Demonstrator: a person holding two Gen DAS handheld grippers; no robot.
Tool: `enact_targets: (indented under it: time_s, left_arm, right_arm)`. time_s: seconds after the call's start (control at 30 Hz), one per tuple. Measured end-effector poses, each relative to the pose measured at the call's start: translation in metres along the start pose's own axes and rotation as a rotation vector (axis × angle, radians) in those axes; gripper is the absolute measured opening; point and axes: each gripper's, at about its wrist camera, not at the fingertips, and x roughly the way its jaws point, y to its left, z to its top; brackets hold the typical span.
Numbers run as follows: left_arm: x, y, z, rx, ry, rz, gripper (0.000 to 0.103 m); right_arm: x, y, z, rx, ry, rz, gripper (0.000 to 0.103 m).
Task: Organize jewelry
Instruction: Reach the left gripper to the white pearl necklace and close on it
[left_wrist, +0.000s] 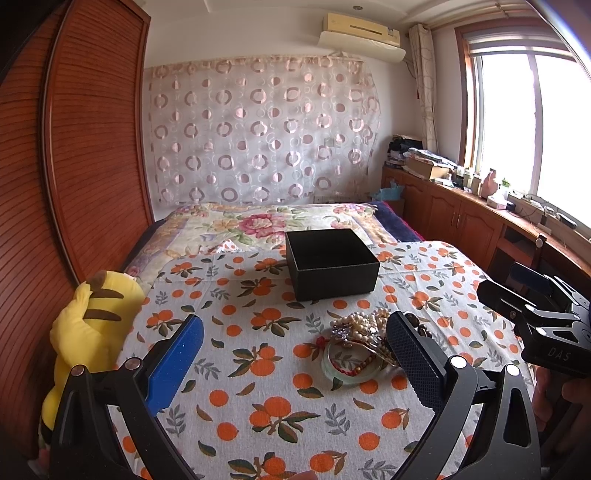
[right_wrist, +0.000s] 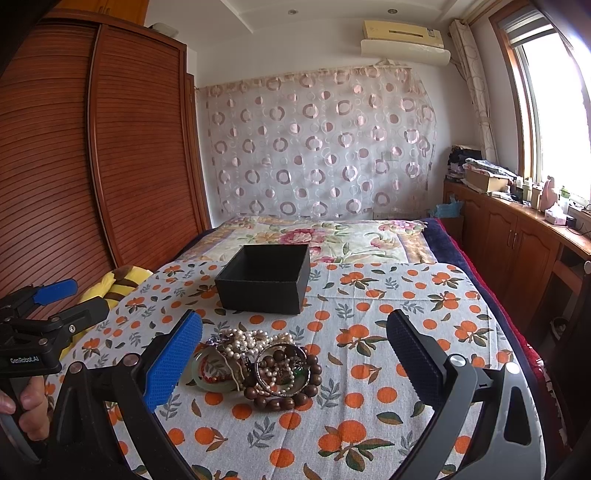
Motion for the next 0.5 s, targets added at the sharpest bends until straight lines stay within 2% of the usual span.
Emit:
enact_targets:
  time_s: [0.37,0.5]
  left_arm:
    - [0.025,0.011,-0.016,-0.016,0.082,-0.026,0.096]
    - [0.034,0.017,-0.022,-0.022,0.104,-0.038,0.096]
  right_arm:
    - [0.031,-0.007,-0.013,-0.027,0.095,0.054,0.100]
    - [0.044,-0.008,-0.017,-0.054,0.142,0.073,0.093]
